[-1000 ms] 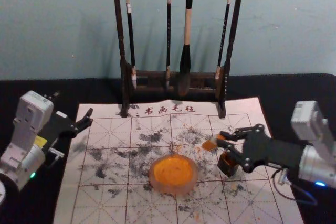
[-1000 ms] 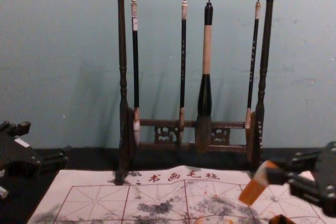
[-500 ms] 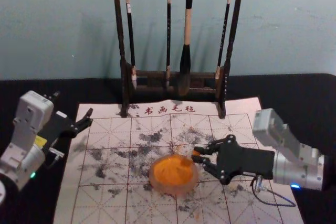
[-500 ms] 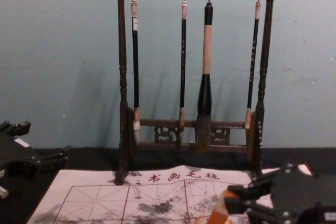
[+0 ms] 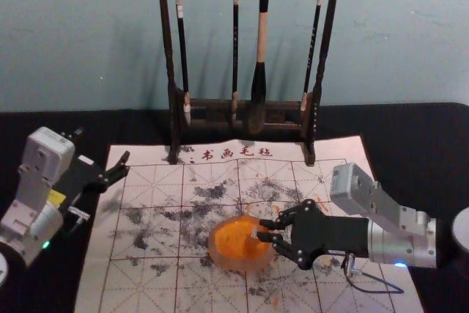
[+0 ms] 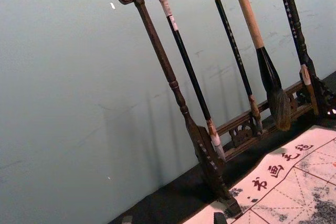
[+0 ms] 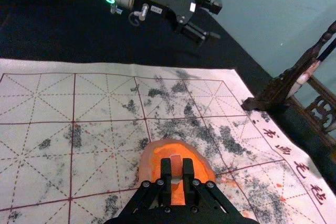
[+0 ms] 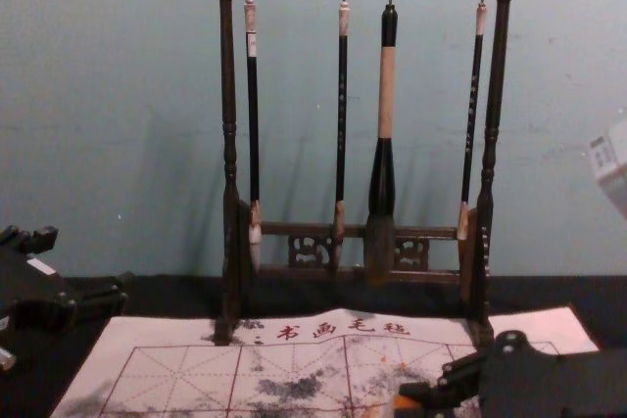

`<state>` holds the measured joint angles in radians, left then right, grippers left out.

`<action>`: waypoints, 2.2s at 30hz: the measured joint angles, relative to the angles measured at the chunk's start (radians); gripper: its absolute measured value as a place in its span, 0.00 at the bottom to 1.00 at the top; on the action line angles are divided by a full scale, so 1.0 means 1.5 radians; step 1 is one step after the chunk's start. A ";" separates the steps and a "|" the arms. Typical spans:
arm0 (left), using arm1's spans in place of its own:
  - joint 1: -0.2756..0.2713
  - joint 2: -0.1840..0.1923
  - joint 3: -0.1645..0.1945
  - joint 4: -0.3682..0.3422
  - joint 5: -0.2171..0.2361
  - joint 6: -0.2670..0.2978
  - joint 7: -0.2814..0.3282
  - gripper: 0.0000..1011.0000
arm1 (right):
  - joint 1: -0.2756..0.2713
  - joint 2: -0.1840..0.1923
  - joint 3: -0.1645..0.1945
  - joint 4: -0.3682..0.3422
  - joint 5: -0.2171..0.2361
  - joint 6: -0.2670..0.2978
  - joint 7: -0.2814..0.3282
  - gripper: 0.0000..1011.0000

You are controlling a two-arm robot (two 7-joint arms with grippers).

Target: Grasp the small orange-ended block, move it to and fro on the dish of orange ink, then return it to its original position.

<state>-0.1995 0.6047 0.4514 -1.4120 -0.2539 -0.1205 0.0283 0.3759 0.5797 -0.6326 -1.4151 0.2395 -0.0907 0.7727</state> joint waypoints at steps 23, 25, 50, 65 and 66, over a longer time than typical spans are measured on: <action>0.000 0.000 0.000 0.000 0.000 0.000 0.000 0.99 | 0.039 -0.019 -0.030 0.029 -0.023 0.021 -0.004 0.10; 0.000 0.000 0.000 0.000 0.000 0.000 0.000 0.99 | 0.043 -0.021 -0.030 0.034 -0.024 0.022 -0.007 0.10; 0.000 0.000 0.000 0.000 0.000 0.000 0.000 0.99 | 0.028 0.000 -0.013 0.015 -0.014 0.029 -0.012 0.10; 0.000 0.000 0.000 0.000 0.000 0.000 0.000 0.99 | 0.016 0.012 -0.022 -0.009 -0.005 0.028 0.004 0.10; 0.000 0.000 0.000 0.000 0.000 0.000 0.000 0.99 | 0.017 0.011 -0.024 -0.009 -0.005 0.027 0.005 0.10</action>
<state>-0.1995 0.6047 0.4514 -1.4120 -0.2539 -0.1206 0.0283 0.4008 0.5958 -0.6686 -1.4283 0.2317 -0.0501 0.7801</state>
